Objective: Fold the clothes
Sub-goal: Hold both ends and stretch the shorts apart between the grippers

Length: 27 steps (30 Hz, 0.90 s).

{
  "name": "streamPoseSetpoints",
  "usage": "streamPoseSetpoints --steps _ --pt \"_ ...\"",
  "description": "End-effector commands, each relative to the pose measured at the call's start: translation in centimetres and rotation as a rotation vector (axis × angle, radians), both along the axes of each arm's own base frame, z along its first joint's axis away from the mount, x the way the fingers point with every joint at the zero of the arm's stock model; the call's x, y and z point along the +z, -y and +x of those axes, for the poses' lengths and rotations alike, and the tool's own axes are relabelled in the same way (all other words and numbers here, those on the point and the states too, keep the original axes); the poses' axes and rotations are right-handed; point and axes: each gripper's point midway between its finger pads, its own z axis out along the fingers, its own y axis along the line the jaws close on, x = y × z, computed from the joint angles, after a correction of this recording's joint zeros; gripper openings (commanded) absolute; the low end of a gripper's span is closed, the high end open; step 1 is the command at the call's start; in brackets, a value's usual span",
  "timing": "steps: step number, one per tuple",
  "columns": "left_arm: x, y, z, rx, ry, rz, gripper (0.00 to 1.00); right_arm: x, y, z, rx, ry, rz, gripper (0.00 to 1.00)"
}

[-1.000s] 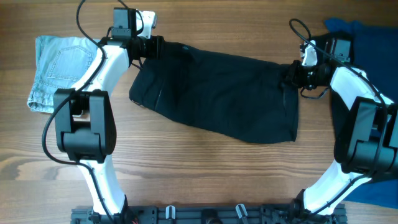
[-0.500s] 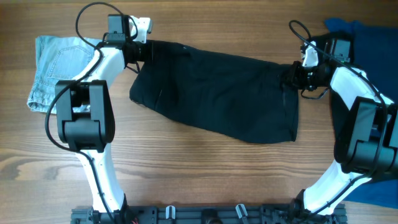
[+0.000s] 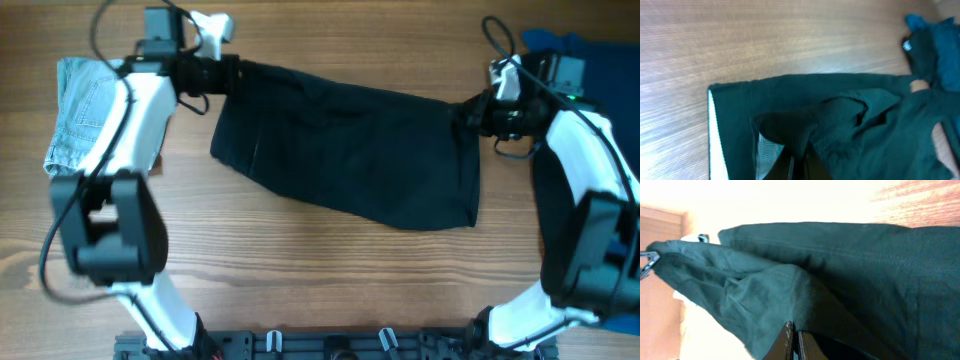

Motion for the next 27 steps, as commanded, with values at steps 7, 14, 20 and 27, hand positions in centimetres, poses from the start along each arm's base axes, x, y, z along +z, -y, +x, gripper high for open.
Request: streamPoseSetpoints --steps 7,14,20,27 --pt "3.0 -1.0 -3.5 0.027 -0.058 0.019 0.04 -1.7 1.5 -3.6 -0.024 -0.059 -0.149 0.04" --pt "2.9 -1.3 -3.4 0.037 -0.057 0.036 0.04 -6.0 2.0 -2.7 -0.021 0.005 -0.190 0.45" --pt "2.9 -1.3 -3.2 0.040 -0.050 0.039 0.04 -10.3 1.4 0.5 -0.021 0.046 -0.093 0.47" --pt "3.0 -1.3 -3.2 0.040 -0.048 0.039 0.04 -10.1 -0.5 1.6 0.040 0.124 0.056 0.43"
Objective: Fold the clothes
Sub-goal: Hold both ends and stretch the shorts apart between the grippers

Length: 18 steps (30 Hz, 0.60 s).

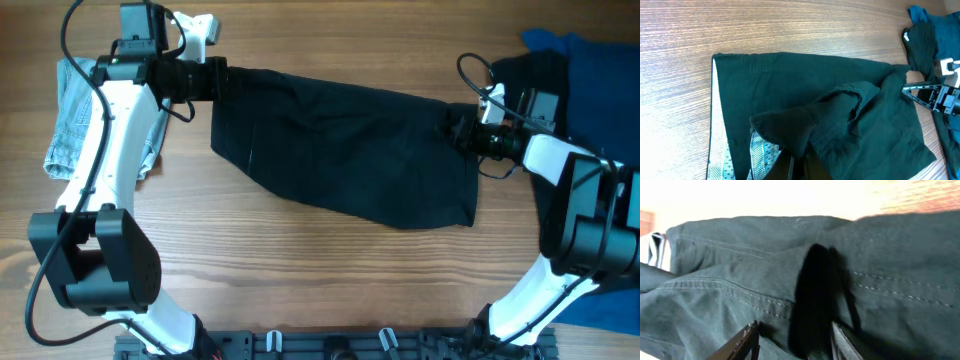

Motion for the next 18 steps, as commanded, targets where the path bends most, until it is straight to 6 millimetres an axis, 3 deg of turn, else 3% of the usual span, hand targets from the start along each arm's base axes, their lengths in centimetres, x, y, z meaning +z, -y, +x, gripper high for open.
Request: streamPoseSetpoints --steps 1,7,11,16,18 --pt "0.5 -0.2 0.2 0.004 0.019 0.004 0.04 1.4 -1.6 0.2 0.057 0.054 0.108 0.43" --pt "0.5 -0.2 0.2 0.005 0.020 0.007 0.04 1.9 -2.1 0.7 0.062 0.073 0.123 0.43" --pt "0.5 -0.2 0.2 0.005 0.020 0.007 0.04 1.1 -3.3 0.7 0.075 0.057 0.070 0.43" --pt "0.5 -0.2 0.2 0.005 0.019 0.007 0.04 -0.9 -3.3 0.9 0.013 -0.011 -0.061 0.43" --pt "0.5 -0.2 0.2 0.005 0.019 0.007 0.04 -0.6 -3.3 1.2 -0.003 -0.008 -0.043 0.29"
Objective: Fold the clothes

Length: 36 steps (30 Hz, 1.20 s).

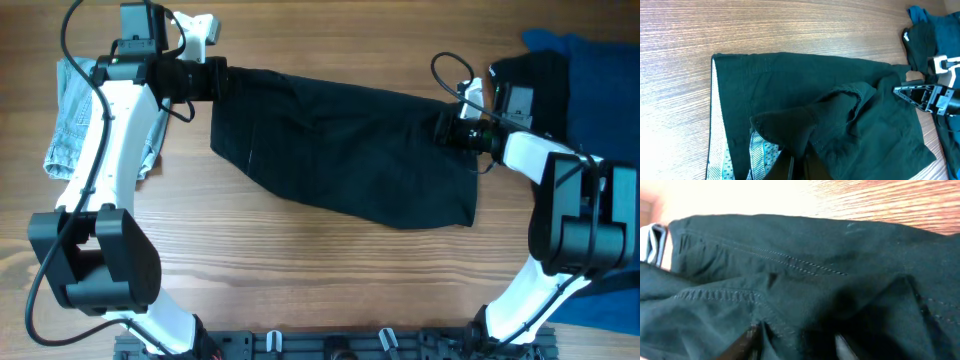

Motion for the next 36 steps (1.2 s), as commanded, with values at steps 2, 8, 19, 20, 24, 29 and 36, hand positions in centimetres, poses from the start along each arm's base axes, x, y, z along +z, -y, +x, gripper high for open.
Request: streamPoseSetpoints --steps 2,8,19,20,24,29,36 --pt "0.5 -0.3 0.2 0.010 0.019 0.013 0.04 -0.3 0.1 0.4 -0.023 -0.001 0.007 0.04" --pt "1.4 -0.4 0.1 0.041 0.020 -0.002 0.04 6.6 -0.3 0.4 0.045 0.125 0.141 0.04" --pt "10.3 -1.6 -2.9 0.177 0.164 -0.003 0.04 23.2 4.2 -6.9 -0.119 0.339 -0.187 0.04" --pt "11.2 -1.6 -3.4 0.188 0.176 -0.013 0.04 24.2 4.1 -7.3 -0.119 0.343 -0.188 0.04" --pt "13.7 -1.8 -6.0 0.203 0.212 0.000 0.04 25.8 3.7 -8.7 -0.099 0.302 -0.194 0.04" --pt "19.2 -1.8 -8.5 0.234 0.361 -0.047 0.04 33.4 3.3 -10.4 -0.086 0.370 -0.223 0.04" --pt "28.2 -0.2 -13.5 0.148 0.662 -0.140 0.04 41.5 3.0 -12.9 -0.080 0.524 -0.299 0.04"
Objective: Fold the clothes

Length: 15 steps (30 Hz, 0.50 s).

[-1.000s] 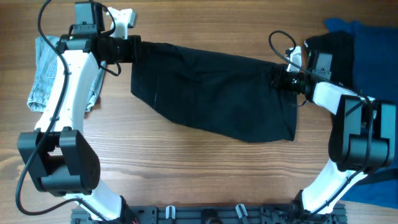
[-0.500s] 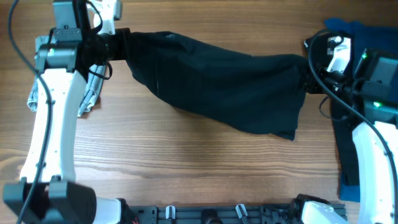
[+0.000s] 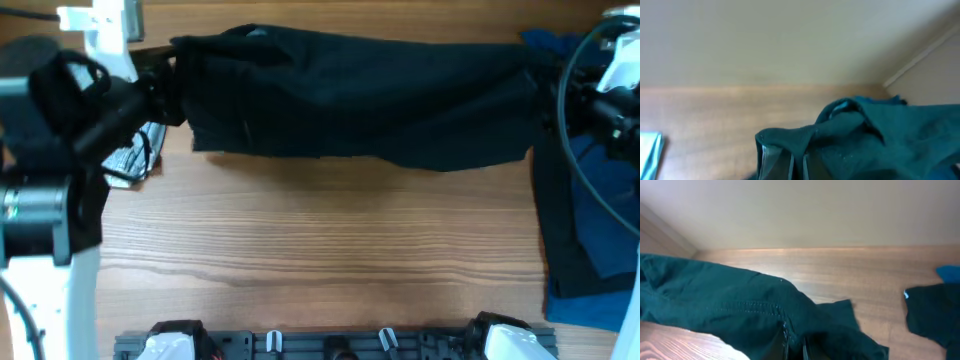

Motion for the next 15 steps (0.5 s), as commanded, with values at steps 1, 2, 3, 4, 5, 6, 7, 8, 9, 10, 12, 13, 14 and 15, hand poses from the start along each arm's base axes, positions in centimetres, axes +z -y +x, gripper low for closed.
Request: streamPoseSetpoints --steps 1,2,3,4,5,6,7,8,9,10,12,13,14,15 --pt "5.2 0.9 -3.1 -0.043 0.164 -0.061 0.04 1.8 0.4 -1.0 -0.015 0.039 -0.058 0.04" --pt "6.6 0.9 -4.1 -0.041 0.205 -0.072 0.04 2.5 0.4 -1.4 -0.024 0.047 -0.066 0.04" --pt "7.7 0.9 -5.2 -0.043 0.240 -0.071 0.04 3.1 0.3 -1.9 -0.027 0.054 -0.069 0.04" --pt "9.1 1.0 -6.6 -0.043 0.278 -0.080 0.04 4.0 0.2 -2.7 -0.029 0.065 -0.074 0.04" --pt "10.2 1.1 -7.9 -0.045 0.305 -0.097 0.04 4.6 0.2 -3.3 -0.039 0.071 -0.083 0.04" --pt "11.2 1.3 -9.2 -0.058 0.332 -0.110 0.04 5.1 0.4 -3.8 -0.053 0.075 -0.092 0.04" --pt "12.3 1.6 -10.8 -0.079 0.369 -0.114 0.04 5.7 0.5 -4.6 -0.072 0.081 -0.105 0.04" --pt "13.1 1.7 -12.2 -0.086 0.394 -0.127 0.04 6.3 0.4 -5.6 -0.083 0.085 -0.109 0.04" --pt "13.7 1.8 -13.3 -0.087 0.409 -0.138 0.04 6.8 0.2 -6.4 -0.083 0.093 -0.110 0.04" --pt "14.5 1.8 -14.8 -0.087 0.425 -0.155 0.04 7.5 -0.1 -7.5 -0.084 0.108 -0.113 0.04" --pt "15.5 2.3 -17.2 -0.122 0.455 -0.168 0.04 8.3 -0.4 -8.9 -0.085 0.139 -0.120 0.04" --pt "16.0 2.9 -18.7 -0.158 0.455 -0.198 0.04 8.6 -0.6 -9.7 -0.085 0.156 -0.122 0.04" --pt "16.3 3.4 -19.8 -0.198 0.462 -0.202 0.04 8.8 -0.7 -10.2 -0.086 0.163 -0.123 0.04" --pt "16.7 4.0 -20.9 -0.243 0.466 -0.206 0.04 8.9 -0.9 -10.9 -0.087 0.170 -0.122 0.04"
